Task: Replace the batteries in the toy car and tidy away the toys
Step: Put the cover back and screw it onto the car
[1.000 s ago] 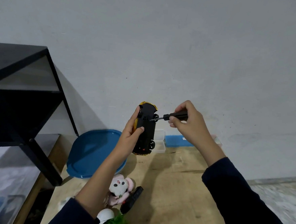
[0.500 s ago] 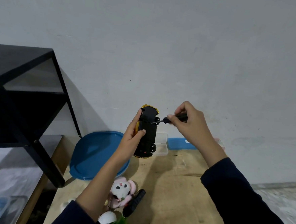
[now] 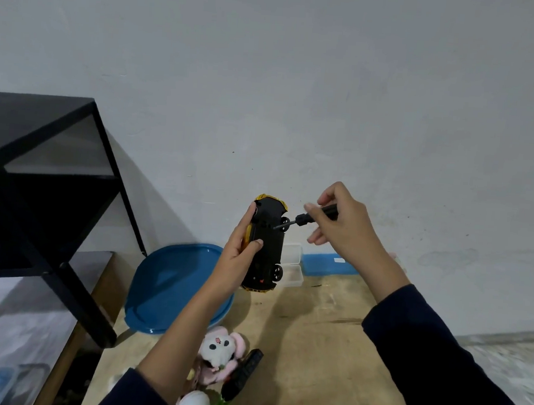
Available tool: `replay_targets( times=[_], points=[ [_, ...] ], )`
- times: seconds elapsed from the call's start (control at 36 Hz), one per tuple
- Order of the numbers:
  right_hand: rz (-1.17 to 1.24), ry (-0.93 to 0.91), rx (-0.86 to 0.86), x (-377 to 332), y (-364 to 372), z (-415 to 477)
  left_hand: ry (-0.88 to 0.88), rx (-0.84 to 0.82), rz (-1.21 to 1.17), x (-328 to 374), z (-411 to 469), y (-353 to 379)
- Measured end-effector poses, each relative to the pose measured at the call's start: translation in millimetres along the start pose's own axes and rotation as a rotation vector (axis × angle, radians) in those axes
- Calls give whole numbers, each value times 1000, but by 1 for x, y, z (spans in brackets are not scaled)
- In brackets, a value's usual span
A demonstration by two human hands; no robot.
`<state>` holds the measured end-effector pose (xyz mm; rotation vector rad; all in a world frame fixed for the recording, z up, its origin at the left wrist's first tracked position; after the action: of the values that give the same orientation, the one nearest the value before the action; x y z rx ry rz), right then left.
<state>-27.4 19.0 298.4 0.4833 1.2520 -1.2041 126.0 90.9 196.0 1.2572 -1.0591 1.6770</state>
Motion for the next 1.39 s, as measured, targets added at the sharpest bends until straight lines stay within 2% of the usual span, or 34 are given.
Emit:
replay_targets(
  times=[0.14,0.25,0.39,0.5,0.61,0.72,0.78,0.86,0.97,1.03,1.22,1.39],
  points=[
    [-5,-9,-33,2,-3,-1,0,-9,-2,1,1,5],
    [-42,35,36,6,-10,-1,-1,-18,0,3,2,9],
    [-136,17,-52,8,-4,-2,-5,-4,-12,6,2,8],
    [-54,26,24,6,-9,-5,3,-10,-3,11,0,9],
    [-40,-7,-16,2,-7,-5,-3,-15,12,9,-2,8],
    [0,15,85,1,-14,-7,-5,-31,29,9,-6,11],
    [29,16,55,2,-12,-6,-6,-22,38,9,-7,10],
    [-94,16,-42,3,-4,-7,-19,-14,25,5,-7,7],
    [-88,6,114,1,-12,-9,-13,-26,18,6,-8,8],
    [-73,-26,139,0,-14,-8,-9,-31,19,8,-9,9],
    [-86,-6,123,3,-19,-11,-4,-44,24,12,-14,13],
    [-156,-50,-32,-3,-11,-16,-8,-29,18,13,-17,13]
  ],
)
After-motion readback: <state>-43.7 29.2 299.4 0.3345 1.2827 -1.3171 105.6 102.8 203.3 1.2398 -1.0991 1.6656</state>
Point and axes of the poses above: each hand's wrist, its own z-axis towards the middle knuckle, its own y-axis out of the palm, x = y × z, the point moved 10 cm from there along z, towards the middle knuckle, and after that the axes turned 8 degrees about z, right-handed, at the moved point
